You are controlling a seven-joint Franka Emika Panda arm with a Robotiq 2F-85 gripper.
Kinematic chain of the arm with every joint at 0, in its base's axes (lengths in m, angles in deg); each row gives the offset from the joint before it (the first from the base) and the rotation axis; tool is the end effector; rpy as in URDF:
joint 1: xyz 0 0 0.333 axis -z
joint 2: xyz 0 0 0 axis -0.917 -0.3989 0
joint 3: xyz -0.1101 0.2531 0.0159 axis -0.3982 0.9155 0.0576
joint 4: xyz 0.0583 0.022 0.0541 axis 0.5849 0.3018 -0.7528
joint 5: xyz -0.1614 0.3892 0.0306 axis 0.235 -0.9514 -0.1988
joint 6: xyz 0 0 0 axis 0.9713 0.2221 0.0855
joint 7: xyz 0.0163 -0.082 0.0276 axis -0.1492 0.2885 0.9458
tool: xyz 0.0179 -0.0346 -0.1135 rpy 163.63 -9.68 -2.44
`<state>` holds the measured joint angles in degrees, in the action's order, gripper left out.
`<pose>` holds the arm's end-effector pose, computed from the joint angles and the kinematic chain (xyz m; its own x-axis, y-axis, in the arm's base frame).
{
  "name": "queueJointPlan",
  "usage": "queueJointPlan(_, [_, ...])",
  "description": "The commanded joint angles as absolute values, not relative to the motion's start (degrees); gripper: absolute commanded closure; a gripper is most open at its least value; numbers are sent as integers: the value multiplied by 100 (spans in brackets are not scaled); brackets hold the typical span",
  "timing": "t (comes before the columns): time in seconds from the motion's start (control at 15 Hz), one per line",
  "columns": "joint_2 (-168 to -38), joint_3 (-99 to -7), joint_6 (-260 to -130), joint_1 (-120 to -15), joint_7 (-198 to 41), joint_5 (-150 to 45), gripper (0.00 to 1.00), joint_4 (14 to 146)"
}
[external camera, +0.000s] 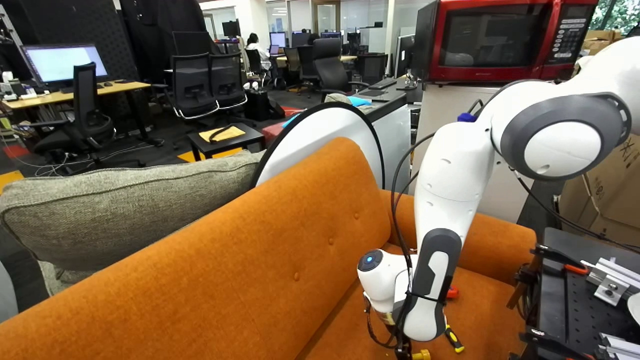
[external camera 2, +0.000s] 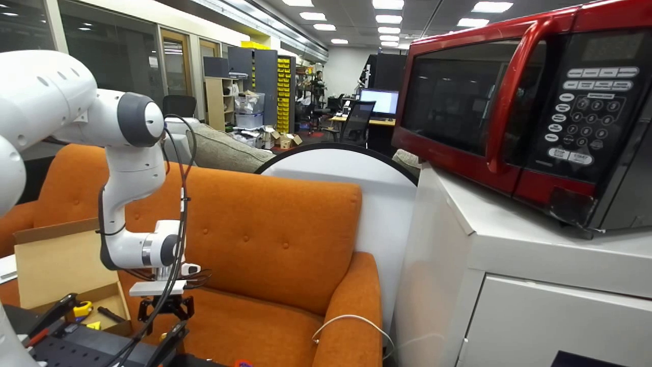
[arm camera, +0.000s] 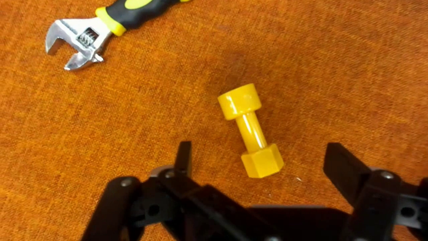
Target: Move the yellow object from the couch to the box
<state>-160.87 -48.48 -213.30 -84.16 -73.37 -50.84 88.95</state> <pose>0.4144 0.1396 -0.2224 0.8506 0.3602 -0.3830 0.3874 -0.9219 -0.0068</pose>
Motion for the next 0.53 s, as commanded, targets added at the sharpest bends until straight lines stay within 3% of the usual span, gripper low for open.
queueJointPlan(0.0, [-16447, -4892, -20755, -8453, -7447, -4904, 0, 8276])
queueJointPlan(0.47, [-17018, -4794, -20279, -8314, -7415, -4936, 0, 7505])
